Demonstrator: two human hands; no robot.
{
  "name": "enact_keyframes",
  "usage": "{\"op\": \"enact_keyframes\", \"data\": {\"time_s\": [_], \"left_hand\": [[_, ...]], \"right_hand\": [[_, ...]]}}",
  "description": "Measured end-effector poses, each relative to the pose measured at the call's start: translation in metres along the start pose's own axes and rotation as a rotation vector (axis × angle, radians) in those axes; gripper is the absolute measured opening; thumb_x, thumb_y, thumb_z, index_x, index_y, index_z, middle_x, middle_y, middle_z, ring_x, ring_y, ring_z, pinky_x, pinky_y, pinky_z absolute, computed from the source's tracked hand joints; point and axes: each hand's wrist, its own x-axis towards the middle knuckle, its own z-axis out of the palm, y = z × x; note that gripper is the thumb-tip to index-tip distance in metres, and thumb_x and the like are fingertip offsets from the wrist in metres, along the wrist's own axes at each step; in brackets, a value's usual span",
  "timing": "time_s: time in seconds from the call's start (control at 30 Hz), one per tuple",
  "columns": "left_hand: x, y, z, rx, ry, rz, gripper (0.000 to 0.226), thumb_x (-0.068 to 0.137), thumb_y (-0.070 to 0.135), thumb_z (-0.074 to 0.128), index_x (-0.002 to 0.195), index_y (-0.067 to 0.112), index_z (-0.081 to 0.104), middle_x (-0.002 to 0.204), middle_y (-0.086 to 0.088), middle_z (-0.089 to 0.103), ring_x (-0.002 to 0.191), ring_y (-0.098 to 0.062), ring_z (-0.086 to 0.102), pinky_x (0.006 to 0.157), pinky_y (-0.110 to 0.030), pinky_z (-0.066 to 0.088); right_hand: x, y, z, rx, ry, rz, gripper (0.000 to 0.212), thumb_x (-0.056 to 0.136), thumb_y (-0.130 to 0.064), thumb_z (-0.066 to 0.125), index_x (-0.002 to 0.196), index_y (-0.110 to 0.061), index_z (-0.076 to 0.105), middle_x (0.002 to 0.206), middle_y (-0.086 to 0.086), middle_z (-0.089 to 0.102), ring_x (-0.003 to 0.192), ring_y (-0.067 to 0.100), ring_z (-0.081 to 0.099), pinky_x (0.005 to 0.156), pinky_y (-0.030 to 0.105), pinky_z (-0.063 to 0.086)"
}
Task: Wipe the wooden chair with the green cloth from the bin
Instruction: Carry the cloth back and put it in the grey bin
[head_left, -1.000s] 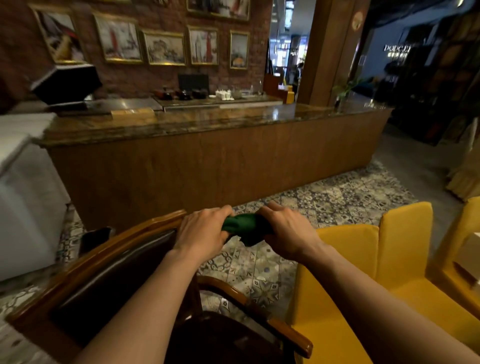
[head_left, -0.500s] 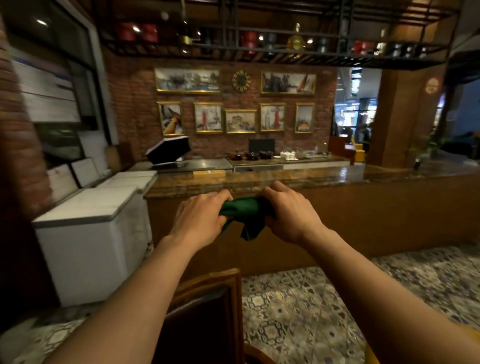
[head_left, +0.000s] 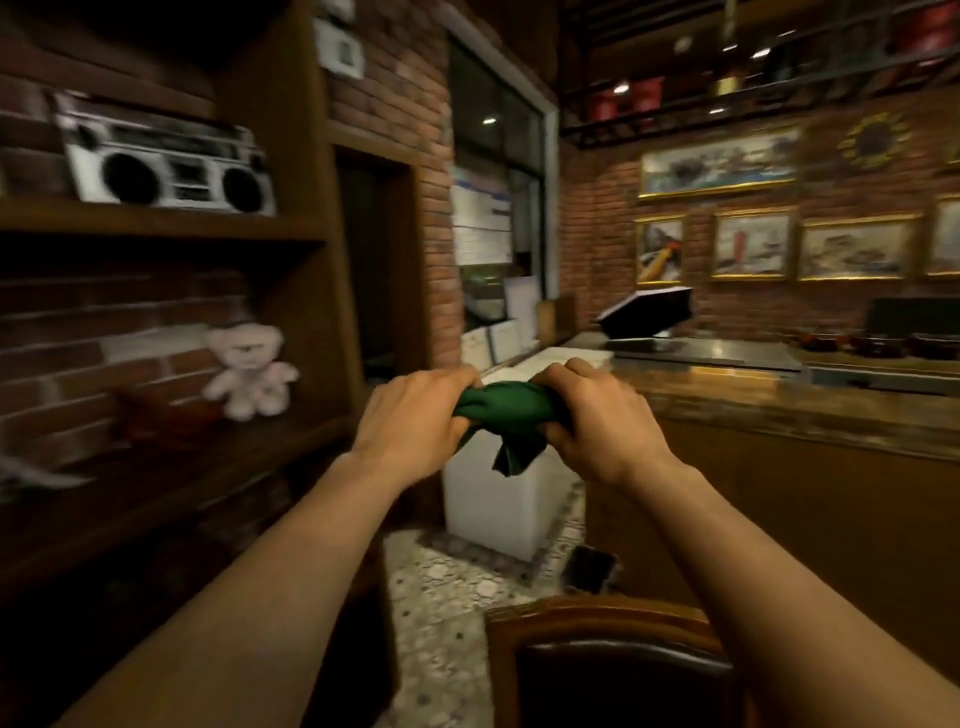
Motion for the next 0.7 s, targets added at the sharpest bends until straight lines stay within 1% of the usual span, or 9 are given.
{"op": "enact_keyframes", "data": {"time_s": [0.1,0.2,0.3,0.4,0.5,0.57,0.63,0.7], "left_hand": [[-0.043,-0.055,-0.032,0.093,-0.048,-0.119,0.029,0.085,0.028,0.065,0.111,0.034,0.052,0.106,0.003,0.066,0.097,-0.031,0.063,0.068,-0.040,0.046],[-0.092,-0.110,-0.071,0.175,-0.036,-0.241,0.029,0.086,0.030,0.065,0.111,0.036,0.052,0.106,0.004,0.067,0.097,-0.030,0.063,0.065,-0.037,0.040],[-0.148,-0.163,-0.116,0.248,-0.038,-0.355,0.028,0.086,0.030,0.065,0.109,0.037,0.050,0.106,0.004,0.067,0.098,-0.031,0.063,0.069,-0.040,0.044],[-0.210,-0.216,-0.167,0.313,-0.013,-0.451,0.028,0.086,0.030,0.066,0.108,0.038,0.050,0.104,0.006,0.068,0.095,-0.028,0.064,0.065,-0.037,0.041],[-0.280,-0.266,-0.225,0.406,0.012,-0.518,0.030,0.086,0.031,0.067,0.108,0.038,0.050,0.104,0.007,0.068,0.092,-0.026,0.064,0.062,-0.035,0.036],[-0.331,-0.298,-0.265,0.464,0.012,-0.567,0.032,0.086,0.032,0.067,0.111,0.039,0.048,0.106,0.007,0.067,0.094,-0.027,0.064,0.063,-0.037,0.041],[-0.386,-0.330,-0.308,0.512,-0.005,-0.631,0.032,0.085,0.032,0.066,0.112,0.037,0.049,0.109,0.006,0.067,0.097,-0.028,0.063,0.067,-0.041,0.048],[-0.430,-0.349,-0.339,0.529,0.011,-0.668,0.031,0.084,0.030,0.066,0.111,0.035,0.050,0.108,0.004,0.066,0.098,-0.030,0.062,0.068,-0.043,0.049]], "right_hand": [[0.021,-0.068,0.027,0.092,-0.016,-0.093,0.044,0.081,-0.028,0.072,0.123,-0.027,0.057,0.116,0.002,0.060,0.105,0.031,0.059,0.078,0.043,0.051],[0.038,-0.143,0.049,0.165,-0.034,-0.198,0.044,0.082,-0.029,0.071,0.122,-0.028,0.056,0.116,0.002,0.059,0.106,0.031,0.059,0.080,0.044,0.053],[0.050,-0.226,0.062,0.239,-0.044,-0.299,0.045,0.083,-0.030,0.070,0.125,-0.031,0.054,0.117,-0.001,0.056,0.108,0.030,0.058,0.080,0.043,0.051],[0.053,-0.320,0.070,0.312,-0.043,-0.400,0.046,0.082,-0.030,0.070,0.125,-0.032,0.053,0.120,-0.001,0.056,0.111,0.030,0.056,0.081,0.043,0.049],[0.052,-0.420,0.078,0.387,-0.025,-0.492,0.045,0.083,-0.029,0.071,0.124,-0.029,0.054,0.121,0.000,0.059,0.111,0.029,0.056,0.083,0.041,0.048],[0.046,-0.490,0.082,0.445,-0.037,-0.557,0.045,0.084,-0.029,0.070,0.125,-0.029,0.053,0.120,0.000,0.058,0.109,0.029,0.057,0.084,0.043,0.051],[0.036,-0.566,0.086,0.497,-0.033,-0.627,0.045,0.084,-0.029,0.070,0.126,-0.029,0.052,0.117,0.000,0.057,0.107,0.030,0.057,0.081,0.043,0.051],[0.028,-0.622,0.089,0.539,-0.034,-0.678,0.044,0.084,-0.028,0.070,0.125,-0.029,0.053,0.115,-0.001,0.057,0.106,0.029,0.057,0.078,0.043,0.051]]}}
